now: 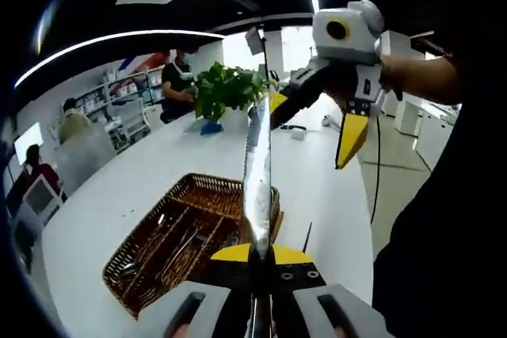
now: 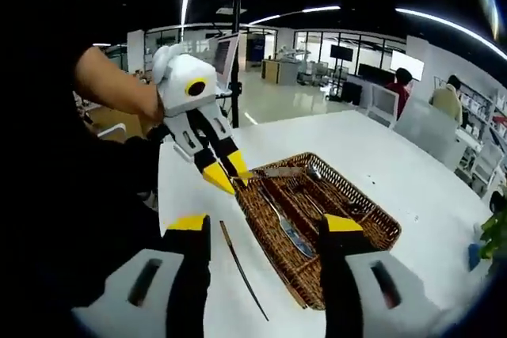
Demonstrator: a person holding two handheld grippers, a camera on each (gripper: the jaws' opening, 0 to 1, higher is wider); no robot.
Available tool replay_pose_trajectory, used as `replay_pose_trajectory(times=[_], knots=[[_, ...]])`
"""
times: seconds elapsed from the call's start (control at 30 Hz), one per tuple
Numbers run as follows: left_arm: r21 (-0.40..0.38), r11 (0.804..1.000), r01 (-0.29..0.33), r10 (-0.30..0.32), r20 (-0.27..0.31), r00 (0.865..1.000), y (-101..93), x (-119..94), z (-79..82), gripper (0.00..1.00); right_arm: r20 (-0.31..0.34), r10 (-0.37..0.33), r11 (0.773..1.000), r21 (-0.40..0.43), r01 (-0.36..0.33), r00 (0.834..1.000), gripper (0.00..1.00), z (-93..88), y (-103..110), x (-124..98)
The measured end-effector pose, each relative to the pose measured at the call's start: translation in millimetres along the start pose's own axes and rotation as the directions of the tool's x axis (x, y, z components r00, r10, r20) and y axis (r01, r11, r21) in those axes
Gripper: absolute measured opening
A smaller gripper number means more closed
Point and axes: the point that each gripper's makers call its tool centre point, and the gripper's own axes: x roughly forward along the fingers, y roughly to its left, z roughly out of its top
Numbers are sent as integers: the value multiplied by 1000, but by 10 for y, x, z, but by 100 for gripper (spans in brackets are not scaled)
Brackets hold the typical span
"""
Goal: Arrange the knives, forks, and spoons in their matching storage slots by inserting each utensil handle-first until every utensil is classified and aligned in the correct compartment
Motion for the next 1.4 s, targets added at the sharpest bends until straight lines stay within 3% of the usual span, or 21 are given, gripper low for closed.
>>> replay_pose_trajectory(times=[0.13, 0.27, 0.47, 0.6, 0.8, 0.9, 1.0, 1.1, 1.13, 1.27, 1.3, 1.37, 1.4], knots=[[-21, 1000, -11, 12, 59, 998, 17, -272, 190, 5, 86, 20, 998, 59, -25, 996, 72, 194, 99, -16], [-20, 999, -34, 36, 111, 993, 8, -461, 403, 5, 155, 25, 994, 97, -40, 988, 99, 361, 135, -51], [-42, 999, -21, 30, 214, 976, -55, -655, 751, 5, 184, 27, 995, 89, -44, 982, 98, 534, 141, -119], [-36, 999, -13, 23, 275, 961, -89, -747, 979, 5, 179, 70, 994, 74, -85, 981, 85, 633, 262, -119], [-83, 996, 39, -6, 360, 933, -150, -751, 1158, 5, 205, 128, 990, 39, -139, 970, 64, 799, 478, -26], [-108, 989, 99, -45, 422, 906, -243, -743, 1277, 5, 227, 154, 986, 26, -164, 962, 56, 879, 559, 41], [-111, 985, 129, -68, 443, 894, -296, -729, 1341, 5, 242, 189, 978, 40, -205, 952, 52, 938, 657, 127], [-121, 978, 168, -92, 477, 874, -344, -738, 1421, 5, 276, 210, 971, 51, -232, 938, 40, 1012, 705, 157], [-124, 974, 189, -103, 501, 859, -366, -759, 1470, 5, 300, 233, 963, 62, -263, 925, 37, 1064, 748, 154], [-141, 962, 233, -120, 548, 828, -378, -829, 1549, 5, 353, 288, 939, 79, -336, 890, 28, 1188, 842, 123], [-141, 958, 251, -129, 568, 813, -389, -857, 1582, 5, 388, 308, 928, 78, -364, 869, 27, 1260, 880, 98], [-137, 954, 267, -139, 588, 797, -412, -888, 1617, 5, 440, 346, 905, 75, -418, 829, 22, 1351, 945, 49], [-136, 950, 280, -146, 598, 788, -431, -905, 1635, 5, 459, 355, 901, 65, -429, 815, 15, 1386, 954, 28]])
